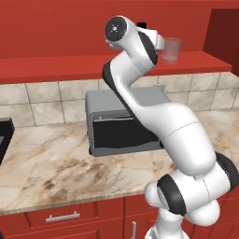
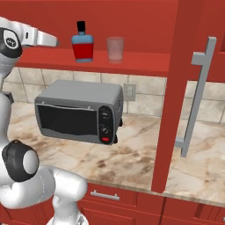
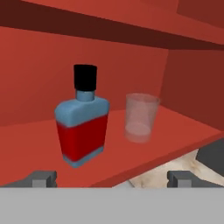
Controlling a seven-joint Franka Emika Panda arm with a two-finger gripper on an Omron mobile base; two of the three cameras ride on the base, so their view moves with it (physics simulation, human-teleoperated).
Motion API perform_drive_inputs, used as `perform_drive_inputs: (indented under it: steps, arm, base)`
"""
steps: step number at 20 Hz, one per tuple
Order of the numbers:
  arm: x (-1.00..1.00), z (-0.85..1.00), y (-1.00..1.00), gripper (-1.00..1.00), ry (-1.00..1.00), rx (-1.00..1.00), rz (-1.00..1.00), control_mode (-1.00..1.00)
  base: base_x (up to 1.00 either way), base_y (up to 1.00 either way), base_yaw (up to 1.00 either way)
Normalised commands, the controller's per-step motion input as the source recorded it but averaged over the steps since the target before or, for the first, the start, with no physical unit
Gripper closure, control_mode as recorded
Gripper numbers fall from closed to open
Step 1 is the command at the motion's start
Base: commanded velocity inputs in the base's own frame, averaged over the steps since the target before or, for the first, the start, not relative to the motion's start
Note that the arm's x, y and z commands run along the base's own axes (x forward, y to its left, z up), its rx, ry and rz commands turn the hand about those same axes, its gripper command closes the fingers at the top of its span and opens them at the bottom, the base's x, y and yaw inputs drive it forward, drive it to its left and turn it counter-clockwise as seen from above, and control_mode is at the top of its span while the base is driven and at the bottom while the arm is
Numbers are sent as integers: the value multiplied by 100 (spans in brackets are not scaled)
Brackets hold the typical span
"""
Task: There is a bowl on the dining counter. Grab a lemon wedge from the fridge and place it in the bowl. Then get the liquor bottle and glass cup from the cabinet and place them next to the bowl.
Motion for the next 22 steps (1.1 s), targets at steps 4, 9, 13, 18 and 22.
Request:
perform_drive_inputs:
  steps: [4, 9, 13, 18, 22]
  arm:
    - [42, 0, 0, -100, 0, 0, -5, -100]
    - [42, 0, 3, -100, 0, 0, -1, -100]
    - [38, 0, 15, -100, 0, 0, -2, -100]
    - [30, 0, 5, -100, 0, -2, -3, -100]
    - [3, 0, 0, -100, 0, -2, -5, -100]
  base:
    - [0, 0, 0]
    - [0, 0, 0]
    - [0, 0, 0]
    - [0, 0, 0]
    - [0, 0, 0]
